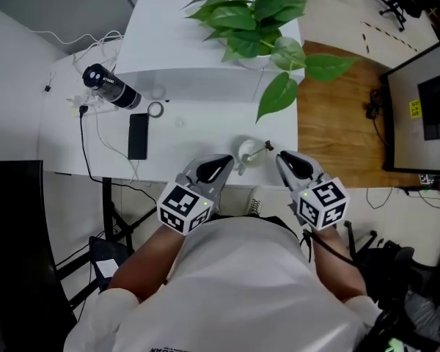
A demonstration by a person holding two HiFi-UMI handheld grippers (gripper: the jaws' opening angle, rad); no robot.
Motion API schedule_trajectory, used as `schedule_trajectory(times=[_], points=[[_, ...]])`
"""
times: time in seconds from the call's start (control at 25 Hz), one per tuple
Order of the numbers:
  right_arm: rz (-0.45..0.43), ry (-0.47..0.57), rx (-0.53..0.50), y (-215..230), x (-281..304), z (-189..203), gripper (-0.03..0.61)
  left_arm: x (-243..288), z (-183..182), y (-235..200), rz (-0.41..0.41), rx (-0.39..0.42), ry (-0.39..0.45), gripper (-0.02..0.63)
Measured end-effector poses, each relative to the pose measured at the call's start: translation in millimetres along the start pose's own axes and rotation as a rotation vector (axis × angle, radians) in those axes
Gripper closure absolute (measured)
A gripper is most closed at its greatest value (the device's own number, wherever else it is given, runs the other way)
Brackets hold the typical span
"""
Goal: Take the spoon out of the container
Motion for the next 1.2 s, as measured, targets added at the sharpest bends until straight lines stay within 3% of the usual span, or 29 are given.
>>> schedule_trajectory(times=[0.32, 0.56, 0.92, 1.2], points=[[0.05, -0.034, 0.039, 17.8, 25.4, 9.4, 0.465, -2.3, 5.9, -13.3, 0.027, -0.017, -0.019, 0.61], [0.036, -0.064, 0.071, 24.0, 46.1, 19.3, 0.434, -3.0, 11.7, -22.2, 0.018, -0.037, -0.038, 0.609], [0.02, -0.097, 0.105, 25.9, 64.9, 29.7, 0.434, -5.7, 15.2, -27.8, 0.003, -0.054, -0.05, 0.609], [0.022, -0.109, 0.13, 27.9, 68.9, 36.6, 0.48, -9.3, 16.4, -30.0, -0.007, -0.058, -0.053, 0.611]])
Point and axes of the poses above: the fingertips, and each gripper's own axes: x forward along the fingers, y to its right, z out of its underside, the point moved 3 cm from there along -x, backward along the fingers, and after that the axes turned 1 degree about x, right-handed, at the moved point
